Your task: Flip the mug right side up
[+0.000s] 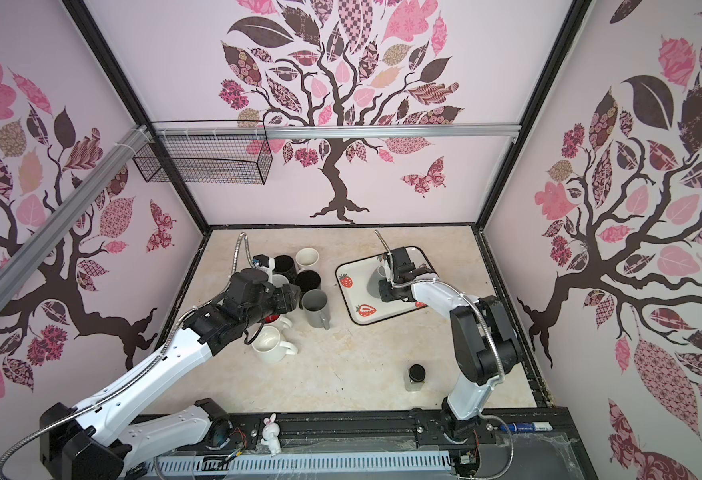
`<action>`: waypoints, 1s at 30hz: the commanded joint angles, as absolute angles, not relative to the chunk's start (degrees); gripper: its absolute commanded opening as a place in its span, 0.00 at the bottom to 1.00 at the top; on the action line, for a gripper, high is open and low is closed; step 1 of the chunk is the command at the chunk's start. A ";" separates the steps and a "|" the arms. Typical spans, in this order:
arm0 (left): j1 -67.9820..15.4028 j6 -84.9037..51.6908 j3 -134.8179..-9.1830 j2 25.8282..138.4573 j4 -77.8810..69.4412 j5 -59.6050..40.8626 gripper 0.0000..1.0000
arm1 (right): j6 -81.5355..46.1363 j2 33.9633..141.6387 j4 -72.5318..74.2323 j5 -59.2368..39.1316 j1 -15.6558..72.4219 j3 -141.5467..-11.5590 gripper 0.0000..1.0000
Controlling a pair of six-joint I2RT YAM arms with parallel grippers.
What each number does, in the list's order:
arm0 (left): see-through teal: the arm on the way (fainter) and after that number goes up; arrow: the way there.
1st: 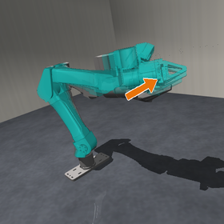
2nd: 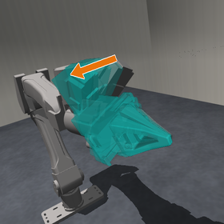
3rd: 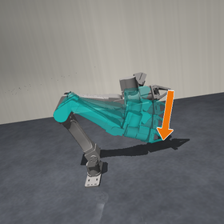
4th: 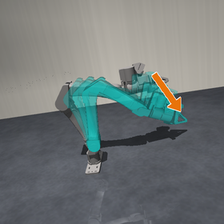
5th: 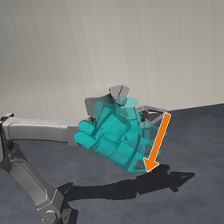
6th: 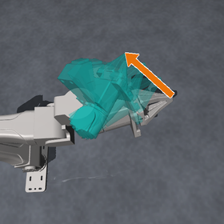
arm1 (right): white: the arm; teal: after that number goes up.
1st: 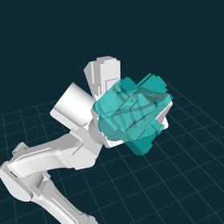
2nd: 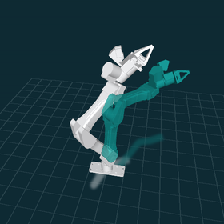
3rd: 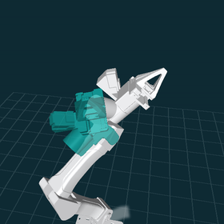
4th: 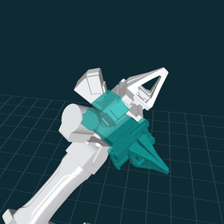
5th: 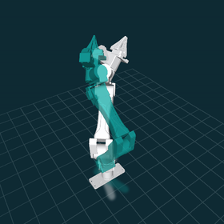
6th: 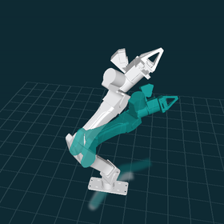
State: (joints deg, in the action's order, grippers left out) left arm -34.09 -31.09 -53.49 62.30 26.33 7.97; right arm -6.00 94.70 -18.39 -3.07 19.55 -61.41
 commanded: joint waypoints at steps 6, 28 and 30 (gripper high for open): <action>-33.54 -29.54 -49.50 58.89 17.28 -1.19 0.67 | -15.73 81.17 -3.43 -12.96 18.54 -56.79 0.00; -31.13 -52.94 -44.81 71.65 -20.90 -32.03 0.62 | -52.39 73.92 28.85 -40.87 18.63 -49.40 0.00; -31.13 -55.15 -45.12 73.57 -23.84 -33.16 0.61 | -55.51 73.72 31.90 -42.03 18.63 -48.74 0.00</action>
